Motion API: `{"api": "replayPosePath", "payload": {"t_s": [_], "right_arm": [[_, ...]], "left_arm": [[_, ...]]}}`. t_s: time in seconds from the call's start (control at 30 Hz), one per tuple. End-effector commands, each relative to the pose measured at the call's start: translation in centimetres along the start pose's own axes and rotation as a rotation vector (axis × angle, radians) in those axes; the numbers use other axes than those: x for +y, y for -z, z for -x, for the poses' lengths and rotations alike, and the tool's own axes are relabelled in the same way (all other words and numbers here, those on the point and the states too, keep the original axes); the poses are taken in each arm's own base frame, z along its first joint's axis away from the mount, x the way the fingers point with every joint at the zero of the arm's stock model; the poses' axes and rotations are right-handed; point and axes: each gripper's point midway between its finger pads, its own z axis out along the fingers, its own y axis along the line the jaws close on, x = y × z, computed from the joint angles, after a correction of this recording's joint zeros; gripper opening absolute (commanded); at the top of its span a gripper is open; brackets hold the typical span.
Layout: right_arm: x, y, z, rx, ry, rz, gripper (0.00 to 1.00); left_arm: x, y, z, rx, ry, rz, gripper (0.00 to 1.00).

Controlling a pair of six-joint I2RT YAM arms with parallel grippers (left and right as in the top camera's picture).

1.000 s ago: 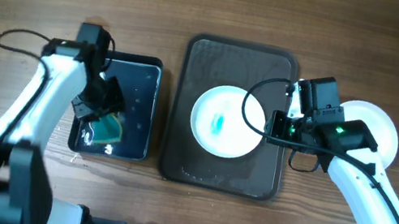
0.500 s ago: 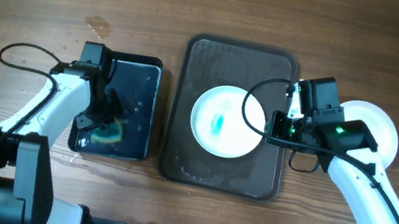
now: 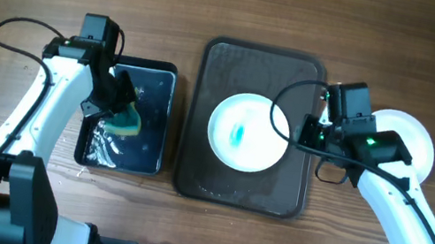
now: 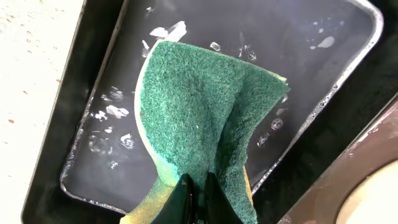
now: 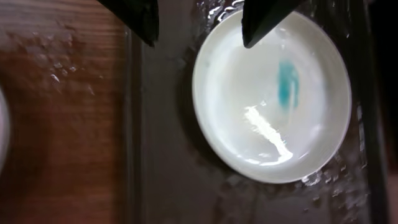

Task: Clean dirty plates on tray and stack at the side

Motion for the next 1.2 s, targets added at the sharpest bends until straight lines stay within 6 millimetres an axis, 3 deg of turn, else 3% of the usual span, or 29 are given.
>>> {"api": "replayPosePath", "payload": {"t_s": [0.0,0.17,0.37,0.47,0.57,0.67,0.73,0.87,1.07,1.17], "right_arm": [[1.7,-0.9,-0.9,0.072,0.149,0.102,0.44],[0.1,-4.0,-1.6,0.162,0.011,0.043,0.42],[0.4,-8.1,-1.9,0.234,0.017,0.120,0.35],[-0.4,-10.0,-2.1,0.248,-0.005,0.079,0.32],[-2.1,-11.7,-2.7,0.275,-0.046,-0.004,0.28],[-2.1,-13.1,-3.5,0.310,-0.046,0.007,0.05],[-2.1,-13.3,-3.8,0.318,-0.048,0.005,0.04],[-1.9,-13.2,-3.9,0.325,-0.050,0.019,0.05],[-1.9,-13.2,-3.9,0.327,-0.049,0.018,0.06],[-1.9,-13.2,-4.0,0.330,-0.049,0.017,0.15]], "left_arm": [[-1.1,0.8,0.0,-0.021,-0.057,-0.029,0.04],[-3.5,3.1,0.3,-0.094,-0.151,-0.059,0.04],[-7.2,5.7,-0.5,-0.142,-0.227,-0.165,0.04],[-11.4,6.2,-2.6,-0.099,-0.304,-0.317,0.04],[-14.3,6.6,-4.0,-0.113,-0.338,-0.375,0.04],[-17.0,6.7,-5.5,-0.136,-0.398,-0.410,0.04],[-18.3,6.0,-6.4,-0.152,-0.413,-0.393,0.04],[-17.1,4.6,-6.6,-0.163,-0.366,-0.279,0.04],[-15.1,7.5,-7.4,-0.182,-0.360,-0.278,0.04],[-14.7,9.2,-8.1,-0.192,-0.367,-0.313,0.20]]}}
